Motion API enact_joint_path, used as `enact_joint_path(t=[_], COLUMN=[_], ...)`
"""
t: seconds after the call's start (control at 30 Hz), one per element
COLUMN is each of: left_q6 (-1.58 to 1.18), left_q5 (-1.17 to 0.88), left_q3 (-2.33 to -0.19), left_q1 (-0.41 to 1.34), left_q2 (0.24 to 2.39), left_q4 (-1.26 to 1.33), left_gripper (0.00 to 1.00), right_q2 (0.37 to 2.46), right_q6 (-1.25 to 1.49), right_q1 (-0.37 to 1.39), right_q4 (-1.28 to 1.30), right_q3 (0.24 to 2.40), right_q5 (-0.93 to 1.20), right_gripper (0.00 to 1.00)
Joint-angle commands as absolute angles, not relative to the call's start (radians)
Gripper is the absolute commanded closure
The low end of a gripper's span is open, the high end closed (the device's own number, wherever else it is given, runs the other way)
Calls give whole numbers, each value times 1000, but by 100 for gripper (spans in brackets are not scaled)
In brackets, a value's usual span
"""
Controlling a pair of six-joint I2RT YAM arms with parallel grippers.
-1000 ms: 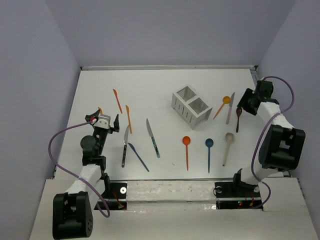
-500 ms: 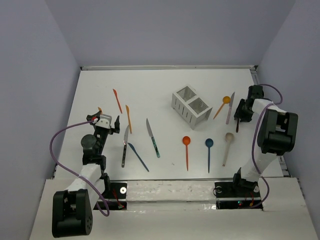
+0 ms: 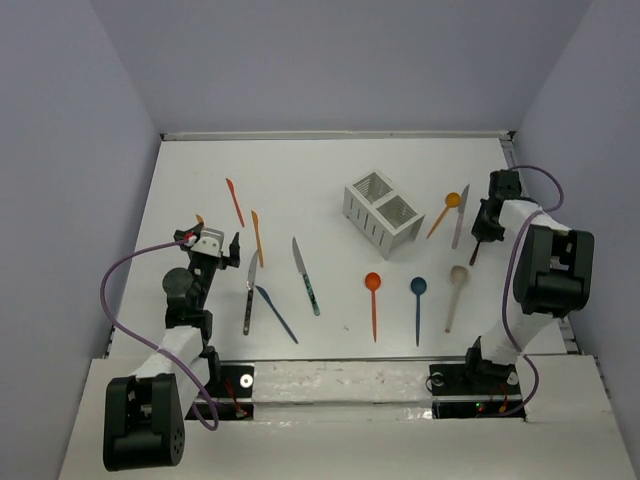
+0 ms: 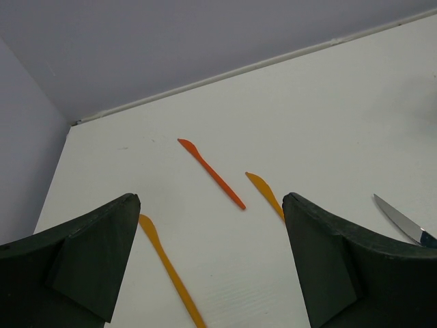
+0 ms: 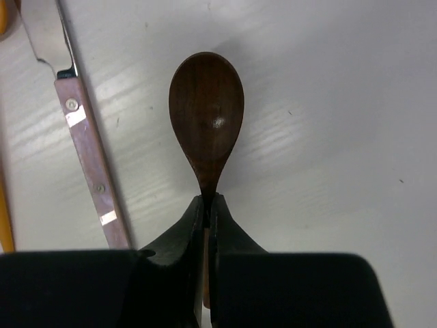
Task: Sort the eating utensils into containers
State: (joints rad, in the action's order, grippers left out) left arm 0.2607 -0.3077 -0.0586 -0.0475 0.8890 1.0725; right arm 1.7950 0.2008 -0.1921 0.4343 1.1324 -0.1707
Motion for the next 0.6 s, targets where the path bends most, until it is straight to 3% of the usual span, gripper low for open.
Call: enact_joint_path(t=[0.0,0.13,0.3,0.47,0.57], left_q6=[276,270,270,279,284], left_q5=[-308,-301,-302,-321,-328], left_q3=[-84,-92,-94,-72,-61], left_q1=[-54,-54,-54,-54,-54], left_q2=[896,913,927,907,893], left_q4=[1144,1146,1155,1167,1173], left_gripper=[1,1,1,1,1], right_q2=[1532,1275,1109,1239,1356], right_q6=[216,171,147,104,51], right_q1=[-155,4,286,448,517], right_q4=[362,227,-218,-681,-820], right_q3=[1108,1114,1046,988,1006], right_q5=[-267,-388,-405,-426,-431], right_gripper=[100,100,100,100,100])
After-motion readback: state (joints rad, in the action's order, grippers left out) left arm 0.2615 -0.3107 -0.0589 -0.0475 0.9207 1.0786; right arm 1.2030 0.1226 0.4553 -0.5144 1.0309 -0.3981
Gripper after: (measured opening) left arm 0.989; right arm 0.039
